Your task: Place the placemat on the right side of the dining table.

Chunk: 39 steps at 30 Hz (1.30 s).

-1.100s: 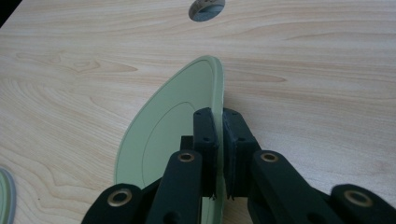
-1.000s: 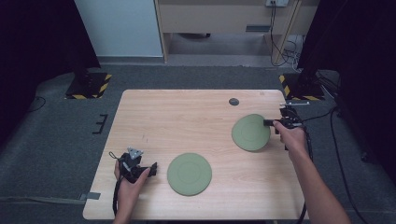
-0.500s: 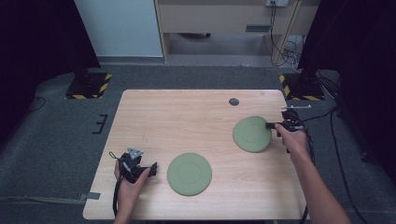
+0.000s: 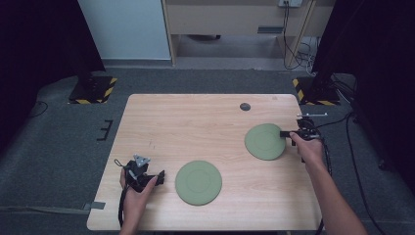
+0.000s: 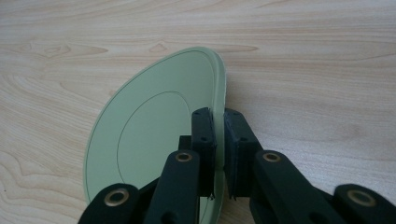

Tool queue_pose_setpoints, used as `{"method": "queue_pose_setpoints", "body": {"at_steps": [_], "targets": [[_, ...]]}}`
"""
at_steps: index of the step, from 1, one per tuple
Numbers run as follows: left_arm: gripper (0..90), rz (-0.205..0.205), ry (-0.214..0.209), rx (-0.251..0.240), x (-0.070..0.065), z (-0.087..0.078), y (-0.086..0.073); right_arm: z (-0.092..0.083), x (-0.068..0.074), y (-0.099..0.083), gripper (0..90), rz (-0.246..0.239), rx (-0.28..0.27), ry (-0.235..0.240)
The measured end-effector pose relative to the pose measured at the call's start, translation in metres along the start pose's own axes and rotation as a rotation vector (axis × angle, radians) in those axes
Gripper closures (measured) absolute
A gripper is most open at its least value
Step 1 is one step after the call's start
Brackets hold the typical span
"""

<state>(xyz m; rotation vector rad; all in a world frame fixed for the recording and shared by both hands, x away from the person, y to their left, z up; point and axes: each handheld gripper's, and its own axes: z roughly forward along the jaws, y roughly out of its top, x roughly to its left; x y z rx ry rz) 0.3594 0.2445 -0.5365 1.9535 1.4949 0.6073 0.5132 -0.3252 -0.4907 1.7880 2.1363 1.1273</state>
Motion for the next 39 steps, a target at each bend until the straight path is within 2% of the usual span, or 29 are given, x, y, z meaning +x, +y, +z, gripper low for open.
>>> {"method": "queue_pose_setpoints", "body": {"at_steps": [39], "targets": [[0.0,-0.001,0.002,-0.001,0.000,0.000,0.000,-0.010,-0.027,-0.010,82.9,0.033,0.010,-0.055]]}}
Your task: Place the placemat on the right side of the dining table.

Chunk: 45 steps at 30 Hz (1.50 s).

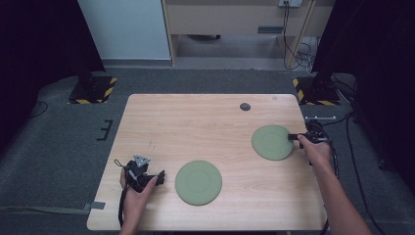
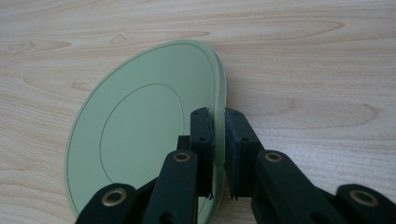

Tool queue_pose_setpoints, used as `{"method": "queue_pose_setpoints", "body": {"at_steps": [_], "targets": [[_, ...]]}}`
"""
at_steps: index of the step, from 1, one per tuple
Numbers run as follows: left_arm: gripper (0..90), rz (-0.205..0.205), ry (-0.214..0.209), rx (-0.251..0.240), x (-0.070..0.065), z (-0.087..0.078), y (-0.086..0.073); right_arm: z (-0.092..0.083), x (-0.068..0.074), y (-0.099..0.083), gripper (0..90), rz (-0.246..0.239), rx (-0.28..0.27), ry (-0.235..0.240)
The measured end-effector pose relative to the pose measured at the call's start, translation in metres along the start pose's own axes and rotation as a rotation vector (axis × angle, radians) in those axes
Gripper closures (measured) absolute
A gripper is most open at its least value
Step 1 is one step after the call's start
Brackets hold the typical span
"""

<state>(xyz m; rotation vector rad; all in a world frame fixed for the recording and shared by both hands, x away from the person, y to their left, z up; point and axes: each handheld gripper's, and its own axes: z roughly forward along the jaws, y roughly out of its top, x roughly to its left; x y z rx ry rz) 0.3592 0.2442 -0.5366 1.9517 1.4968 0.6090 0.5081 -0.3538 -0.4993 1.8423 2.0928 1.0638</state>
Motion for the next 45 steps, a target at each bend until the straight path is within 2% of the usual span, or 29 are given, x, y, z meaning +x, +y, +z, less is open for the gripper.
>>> {"method": "queue_pose_setpoints", "body": {"at_steps": [23,30,35,45], "targets": [[0.0,0.000,0.000,0.000,0.000,0.000,0.000,0.009,-0.011,0.000,80.3,0.008,0.016,-0.046],[0.0,0.000,0.000,0.000,0.000,0.000,0.000,0.012,-0.017,-0.003,76.9,0.033,0.015,-0.042],[0.0,0.000,0.000,0.000,0.000,0.000,0.000,0.013,-0.018,-0.003,74.3,0.026,0.011,-0.058],[0.0,0.000,0.000,0.000,0.000,0.000,0.000,0.010,-0.014,-0.001,63.7,0.023,-0.012,-0.060]]}}
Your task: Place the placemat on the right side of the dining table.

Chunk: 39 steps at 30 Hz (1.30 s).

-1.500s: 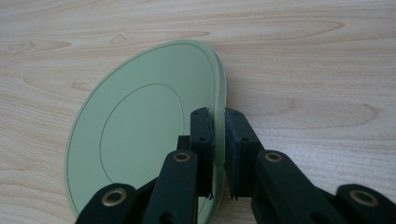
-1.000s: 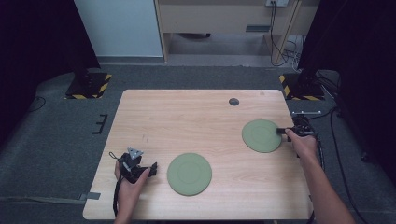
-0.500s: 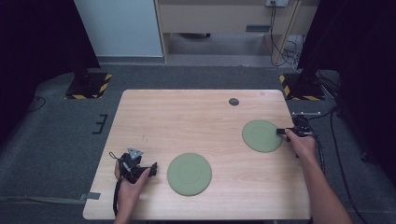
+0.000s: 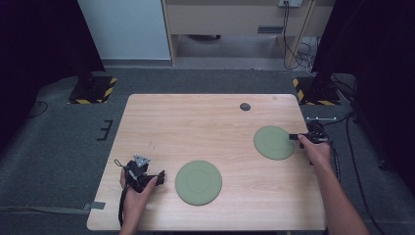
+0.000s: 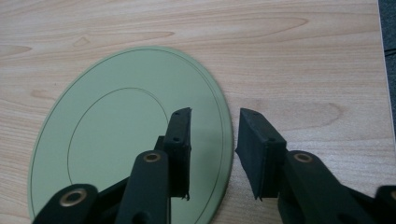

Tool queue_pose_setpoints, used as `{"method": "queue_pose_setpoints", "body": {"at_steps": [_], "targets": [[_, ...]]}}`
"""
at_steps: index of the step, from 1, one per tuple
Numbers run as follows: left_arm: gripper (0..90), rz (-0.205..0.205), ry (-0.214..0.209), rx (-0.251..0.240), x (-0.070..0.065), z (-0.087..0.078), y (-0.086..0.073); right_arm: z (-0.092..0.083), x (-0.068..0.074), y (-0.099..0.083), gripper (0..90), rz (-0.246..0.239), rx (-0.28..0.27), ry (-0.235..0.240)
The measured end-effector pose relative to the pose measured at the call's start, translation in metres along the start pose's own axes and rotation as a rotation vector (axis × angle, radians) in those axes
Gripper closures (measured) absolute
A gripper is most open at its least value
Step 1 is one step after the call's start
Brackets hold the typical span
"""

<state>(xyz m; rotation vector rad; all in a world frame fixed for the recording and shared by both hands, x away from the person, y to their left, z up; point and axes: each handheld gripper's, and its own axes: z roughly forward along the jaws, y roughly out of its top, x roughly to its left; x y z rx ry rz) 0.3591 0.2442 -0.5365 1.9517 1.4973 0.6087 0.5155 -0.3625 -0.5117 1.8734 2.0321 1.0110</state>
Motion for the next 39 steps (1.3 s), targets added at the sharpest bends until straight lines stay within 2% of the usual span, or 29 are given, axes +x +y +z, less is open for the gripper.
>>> {"method": "queue_pose_setpoints", "body": {"at_steps": [6,14,18,24,34,39], "targets": [[0.0,0.000,0.000,0.000,0.000,0.000,0.000,-0.001,0.003,0.001,52.1,0.003,-0.012,-0.007],[0.0,0.000,0.000,0.000,0.000,0.000,0.000,-0.003,0.008,0.005,29.7,0.021,-0.032,-0.023],[0.0,0.000,0.000,0.000,0.000,0.000,0.000,-0.002,0.010,0.006,20.4,0.041,-0.039,-0.009],[0.0,0.000,0.000,0.000,0.000,0.000,0.000,-0.003,0.019,0.007,10.9,0.012,-0.039,0.001],[0.0,0.003,-0.002,0.001,0.000,-0.001,-0.001,-0.015,0.036,0.009,8.9,-0.027,-0.063,0.045],[0.0,0.003,-0.002,0.001,0.000,-0.001,-0.001,-0.020,0.042,0.008,10.8,-0.059,-0.102,0.026]]}}
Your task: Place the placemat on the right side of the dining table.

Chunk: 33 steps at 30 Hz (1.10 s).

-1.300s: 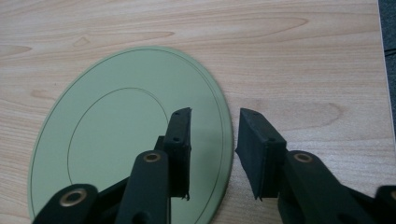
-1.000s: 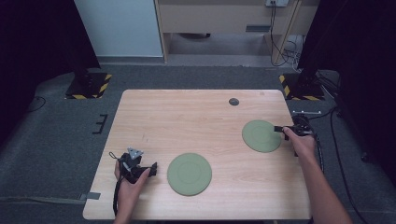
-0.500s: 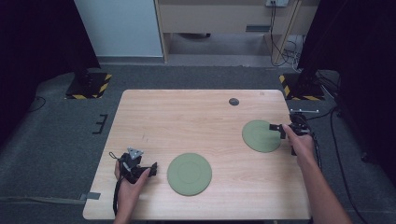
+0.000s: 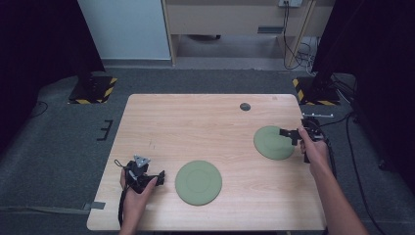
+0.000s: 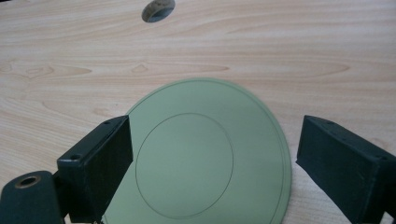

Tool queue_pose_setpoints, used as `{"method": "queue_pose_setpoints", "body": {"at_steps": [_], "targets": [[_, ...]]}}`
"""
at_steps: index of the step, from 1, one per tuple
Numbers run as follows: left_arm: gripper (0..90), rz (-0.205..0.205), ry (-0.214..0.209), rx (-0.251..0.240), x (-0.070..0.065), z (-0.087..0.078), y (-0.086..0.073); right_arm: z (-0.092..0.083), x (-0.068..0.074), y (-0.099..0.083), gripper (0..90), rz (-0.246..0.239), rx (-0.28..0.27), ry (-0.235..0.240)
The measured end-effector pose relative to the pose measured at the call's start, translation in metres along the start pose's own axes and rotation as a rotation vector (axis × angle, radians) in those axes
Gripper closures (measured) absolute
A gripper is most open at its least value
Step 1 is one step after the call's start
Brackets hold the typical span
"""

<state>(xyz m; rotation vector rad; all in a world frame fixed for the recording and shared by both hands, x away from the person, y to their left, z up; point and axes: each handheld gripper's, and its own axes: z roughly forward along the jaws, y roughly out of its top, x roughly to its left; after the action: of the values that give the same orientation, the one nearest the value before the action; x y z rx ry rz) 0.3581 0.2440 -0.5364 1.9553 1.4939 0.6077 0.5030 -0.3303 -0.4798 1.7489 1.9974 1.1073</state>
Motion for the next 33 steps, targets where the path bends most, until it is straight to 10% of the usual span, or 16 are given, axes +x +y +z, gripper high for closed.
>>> {"method": "queue_pose_setpoints", "body": {"at_steps": [6,20,33], "targets": [[0.0,0.000,0.000,0.000,0.000,0.000,0.000,-0.004,0.017,-0.006,9.9,-0.073,-0.095,-0.008],[0.0,0.000,0.000,0.000,0.000,0.000,0.000,-0.005,0.079,-0.033,7.3,-0.219,-0.085,0.048],[0.0,0.001,-0.001,0.000,0.000,0.000,0.000,-0.005,0.102,-0.047,6.7,-0.250,-0.072,0.071]]}}
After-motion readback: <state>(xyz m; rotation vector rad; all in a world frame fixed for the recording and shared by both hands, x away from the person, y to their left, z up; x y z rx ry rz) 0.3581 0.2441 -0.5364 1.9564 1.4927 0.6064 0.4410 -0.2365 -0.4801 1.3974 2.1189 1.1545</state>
